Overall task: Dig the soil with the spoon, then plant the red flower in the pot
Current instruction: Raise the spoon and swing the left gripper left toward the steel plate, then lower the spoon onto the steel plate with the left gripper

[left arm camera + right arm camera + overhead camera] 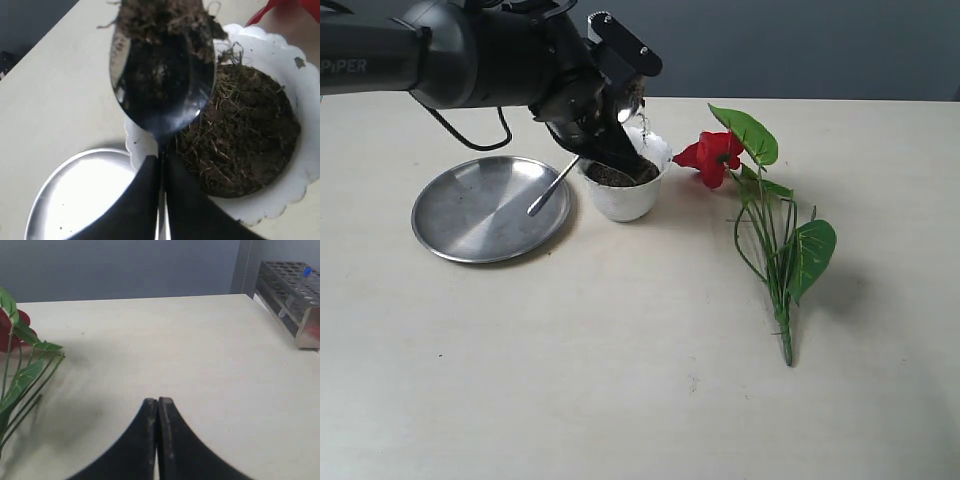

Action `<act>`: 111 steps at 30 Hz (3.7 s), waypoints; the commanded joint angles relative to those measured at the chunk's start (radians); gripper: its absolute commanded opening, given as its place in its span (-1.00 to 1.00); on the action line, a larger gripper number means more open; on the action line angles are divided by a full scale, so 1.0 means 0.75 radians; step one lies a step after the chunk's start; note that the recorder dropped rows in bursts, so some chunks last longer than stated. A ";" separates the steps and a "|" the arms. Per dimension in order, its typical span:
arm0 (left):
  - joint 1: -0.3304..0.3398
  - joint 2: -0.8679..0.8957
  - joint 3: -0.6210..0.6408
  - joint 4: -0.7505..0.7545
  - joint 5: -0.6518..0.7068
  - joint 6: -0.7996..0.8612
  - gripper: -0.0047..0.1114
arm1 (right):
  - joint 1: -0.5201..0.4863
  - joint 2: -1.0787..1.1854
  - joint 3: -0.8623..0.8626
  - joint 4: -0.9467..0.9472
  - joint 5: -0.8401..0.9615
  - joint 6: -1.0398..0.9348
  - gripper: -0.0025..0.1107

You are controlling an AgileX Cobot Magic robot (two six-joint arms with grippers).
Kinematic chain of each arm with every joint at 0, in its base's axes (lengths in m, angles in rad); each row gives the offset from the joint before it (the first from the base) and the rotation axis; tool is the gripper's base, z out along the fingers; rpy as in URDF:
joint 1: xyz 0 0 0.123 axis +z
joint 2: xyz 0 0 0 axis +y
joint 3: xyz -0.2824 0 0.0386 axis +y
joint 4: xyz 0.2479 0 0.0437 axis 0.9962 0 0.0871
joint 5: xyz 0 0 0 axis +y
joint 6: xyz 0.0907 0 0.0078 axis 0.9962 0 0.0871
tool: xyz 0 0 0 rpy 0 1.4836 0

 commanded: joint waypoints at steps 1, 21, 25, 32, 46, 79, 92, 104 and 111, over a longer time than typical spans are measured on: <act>0.011 -0.013 0.003 -0.025 -0.009 -0.063 -0.91 | 0.003 -0.006 0.001 -0.001 -0.003 -0.002 -0.96; 0.011 -0.122 -0.111 -0.021 -0.022 -0.113 -0.91 | 0.003 -0.006 0.001 -0.001 -0.003 -0.002 -0.96; 0.011 -0.204 -0.133 -0.010 0.008 -0.104 -0.91 | 0.003 -0.006 0.001 -0.001 -0.003 -0.002 -0.96; 0.056 -0.256 -0.173 0.009 0.269 -0.102 -0.91 | 0.003 -0.006 0.001 -0.001 -0.003 -0.002 -0.96; 0.287 -0.271 -0.187 -0.389 0.522 0.008 -0.91 | 0.003 -0.006 0.001 -0.001 -0.003 -0.002 -0.96; 0.512 0.045 -0.215 -0.768 0.709 0.068 -0.91 | 0.003 -0.006 0.001 -0.001 -0.003 -0.002 -0.96; 0.574 0.100 -0.367 -0.823 0.703 0.090 -0.91 | 0.003 -0.006 0.001 -0.001 -0.003 -0.002 -0.96; 0.574 0.278 -0.579 -0.823 0.807 0.127 -0.91 | 0.003 -0.006 0.001 -0.001 -0.003 -0.002 -0.96; 0.574 0.348 -0.586 -0.807 0.807 0.133 -0.91 | 0.003 -0.006 0.001 -0.001 -0.003 -0.002 -0.96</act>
